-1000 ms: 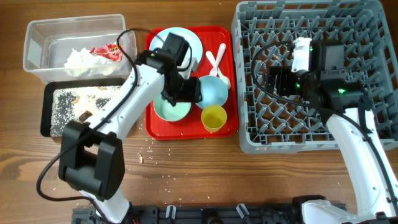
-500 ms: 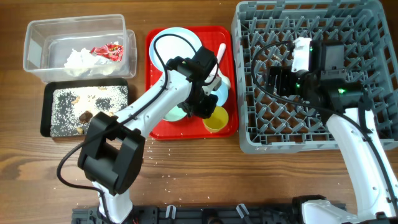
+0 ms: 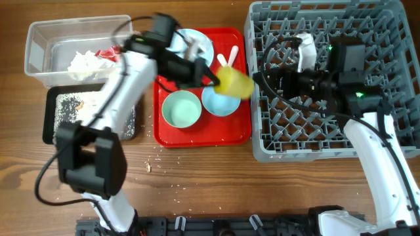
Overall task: Sort waste into correct bins and load items into the dishwasher rack
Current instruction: 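Lift the yellow cup with the left gripper and hand to right gripper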
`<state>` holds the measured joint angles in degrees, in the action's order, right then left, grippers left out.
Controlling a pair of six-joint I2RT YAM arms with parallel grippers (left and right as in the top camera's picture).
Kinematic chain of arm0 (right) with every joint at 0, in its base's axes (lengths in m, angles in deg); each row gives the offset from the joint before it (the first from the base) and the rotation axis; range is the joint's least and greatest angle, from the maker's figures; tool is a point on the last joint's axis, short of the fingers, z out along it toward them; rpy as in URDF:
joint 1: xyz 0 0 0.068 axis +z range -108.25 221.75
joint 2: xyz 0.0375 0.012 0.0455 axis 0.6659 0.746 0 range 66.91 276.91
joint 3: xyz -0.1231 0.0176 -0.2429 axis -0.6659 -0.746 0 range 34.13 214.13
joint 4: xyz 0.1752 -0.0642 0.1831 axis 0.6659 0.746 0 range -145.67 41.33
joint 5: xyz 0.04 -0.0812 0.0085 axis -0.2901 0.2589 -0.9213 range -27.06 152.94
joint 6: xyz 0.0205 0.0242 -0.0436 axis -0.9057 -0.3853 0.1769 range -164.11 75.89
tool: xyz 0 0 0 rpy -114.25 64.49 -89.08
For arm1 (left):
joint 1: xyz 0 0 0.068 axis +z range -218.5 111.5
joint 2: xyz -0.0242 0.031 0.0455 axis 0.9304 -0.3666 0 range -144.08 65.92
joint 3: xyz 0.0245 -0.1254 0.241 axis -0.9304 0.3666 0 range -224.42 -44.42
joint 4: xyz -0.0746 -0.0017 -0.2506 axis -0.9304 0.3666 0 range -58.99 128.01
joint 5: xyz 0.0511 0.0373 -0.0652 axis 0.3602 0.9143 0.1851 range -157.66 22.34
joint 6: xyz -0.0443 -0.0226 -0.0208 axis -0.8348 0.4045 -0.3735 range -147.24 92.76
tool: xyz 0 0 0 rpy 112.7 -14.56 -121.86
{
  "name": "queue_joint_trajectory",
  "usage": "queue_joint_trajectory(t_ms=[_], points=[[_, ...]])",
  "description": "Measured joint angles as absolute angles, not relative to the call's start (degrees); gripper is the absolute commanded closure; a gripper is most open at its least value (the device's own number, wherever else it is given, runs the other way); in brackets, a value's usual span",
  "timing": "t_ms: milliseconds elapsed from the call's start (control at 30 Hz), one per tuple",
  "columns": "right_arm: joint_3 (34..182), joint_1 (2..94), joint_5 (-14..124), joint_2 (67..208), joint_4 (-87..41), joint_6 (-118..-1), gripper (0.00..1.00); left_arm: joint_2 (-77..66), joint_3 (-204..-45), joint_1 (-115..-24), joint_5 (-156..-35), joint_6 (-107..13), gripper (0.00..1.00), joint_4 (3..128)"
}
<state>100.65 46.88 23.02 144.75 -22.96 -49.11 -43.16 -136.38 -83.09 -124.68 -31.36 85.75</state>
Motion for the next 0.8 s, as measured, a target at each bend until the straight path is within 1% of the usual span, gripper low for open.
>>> queue_joint_trajectory(t_ms=[100, 200, 300, 367, 433, 633, 733, 767, 800], points=[[100.71, 46.88, 15.22, 145.45, -30.26, -50.59, 0.00, -43.11, -136.43, -78.76, -136.20, -31.42, 0.96, 84.54], [100.78, 46.88, 9.32, 145.89, -35.59, -51.64, 0.00, -43.11, -136.43, -77.58, -145.40, -31.42, 0.96, 82.80], [100.84, 46.88, 2.98, 147.64, -40.81, -53.52, 0.01, -43.07, -136.43, -77.71, -151.43, -31.42, 0.96, 81.94], [100.87, 46.88, -0.69, 148.97, -44.09, -54.33, 0.02, -43.07, -136.43, -77.75, -152.94, -31.42, 0.96, 81.94], [100.89, 46.88, -4.32, 150.28, -45.86, -55.18, 0.05, -43.07, -136.43, -77.75, -154.03, -31.42, 0.96, 81.92], [100.89, 48.54, -8.17, 151.18, -50.19, -57.06, 0.23, -43.07, -136.43, -77.88, -155.10, -31.42, 0.96, 81.94], [100.93, 51.05, -8.58, 151.20, -53.67, -58.29, 0.38, -43.07, -136.43, -78.54, -155.28, -31.42, 0.96, 81.79], [100.93, 51.47, -8.41, 151.20, -54.32, -58.90, 0.45, -43.03, -136.43, -78.89, -155.89, -31.40, 0.95, 81.51], [100.93, 51.54, -8.30, 151.20, -54.63, -59.27, 0.51, -43.00, -136.43, -79.04, -155.98, -31.40, 0.92, 81.29]])
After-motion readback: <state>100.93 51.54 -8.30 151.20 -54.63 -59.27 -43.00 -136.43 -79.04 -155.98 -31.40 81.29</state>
